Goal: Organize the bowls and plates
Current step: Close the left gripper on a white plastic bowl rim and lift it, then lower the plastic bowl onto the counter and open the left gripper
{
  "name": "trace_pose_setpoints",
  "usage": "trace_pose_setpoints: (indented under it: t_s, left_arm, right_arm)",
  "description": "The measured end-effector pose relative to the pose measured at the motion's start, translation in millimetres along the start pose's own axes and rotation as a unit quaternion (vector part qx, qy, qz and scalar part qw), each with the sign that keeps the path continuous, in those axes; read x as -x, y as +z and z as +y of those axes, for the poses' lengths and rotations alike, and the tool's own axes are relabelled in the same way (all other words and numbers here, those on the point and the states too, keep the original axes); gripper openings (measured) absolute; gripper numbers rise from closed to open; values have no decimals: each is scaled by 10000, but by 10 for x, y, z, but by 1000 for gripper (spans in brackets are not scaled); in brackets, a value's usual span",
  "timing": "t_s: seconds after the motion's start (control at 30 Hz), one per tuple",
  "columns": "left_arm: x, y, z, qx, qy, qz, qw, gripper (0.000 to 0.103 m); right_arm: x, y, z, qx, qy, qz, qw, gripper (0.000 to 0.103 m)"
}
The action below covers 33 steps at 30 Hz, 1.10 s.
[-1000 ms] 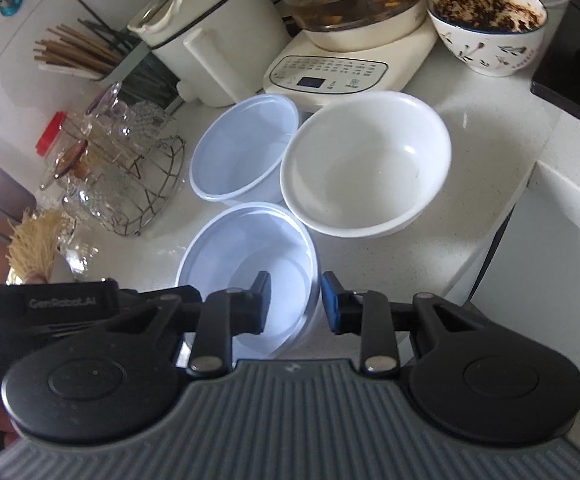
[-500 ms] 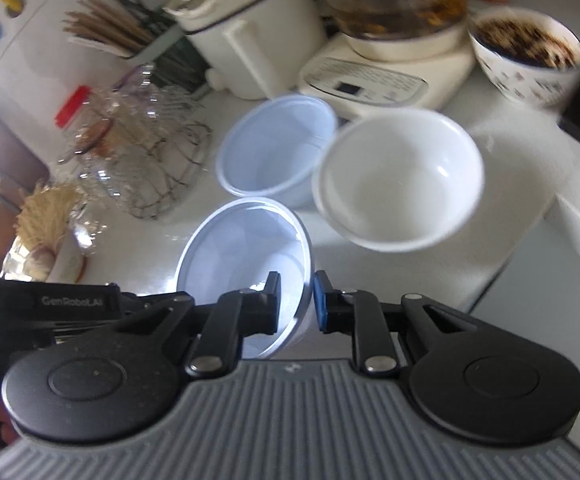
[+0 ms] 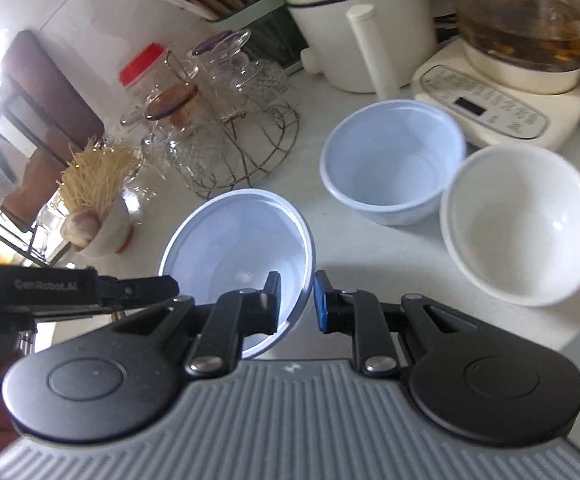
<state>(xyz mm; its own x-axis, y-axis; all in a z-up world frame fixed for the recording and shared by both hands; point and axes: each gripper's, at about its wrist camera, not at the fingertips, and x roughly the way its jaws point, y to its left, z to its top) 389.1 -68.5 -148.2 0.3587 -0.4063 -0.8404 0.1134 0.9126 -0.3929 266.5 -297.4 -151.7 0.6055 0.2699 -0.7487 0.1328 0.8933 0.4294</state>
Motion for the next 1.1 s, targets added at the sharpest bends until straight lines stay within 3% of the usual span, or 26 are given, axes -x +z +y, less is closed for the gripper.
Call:
trace_pose_setpoints:
  t_s: [0.2,0.53,0.9,0.93,0.97,1.03,1.1]
  left_arm:
    - [-47,30,261,287,81,8,9996,9]
    - [-201,71,320,213,257,160,9993,9]
    - [-197,69,264,178,403,129,9989,13]
    - [-180,61,267,209,424,109,9988,18]
    - [-152,51,266,224,453,59,9987,23]
    - [-71,27,259,193,517,-84,9984,28]
    - [9,6,245,178,562,-207,9980,30]
  right_arm:
    - [-184,25,113,269,111,226,9993,20]
    - [-414,34,117,182,96,601,9980,21]
    - [-386,47,119,152,159,548,9983,23]
    - [-364,48,121,164,135,517,9984,28]
    - [-334,47,117,158,122,456,9988,41]
    - [-259,39,120,187,114,273,9994,55]
    - [-189,36,118,218,73,144,9996,55]
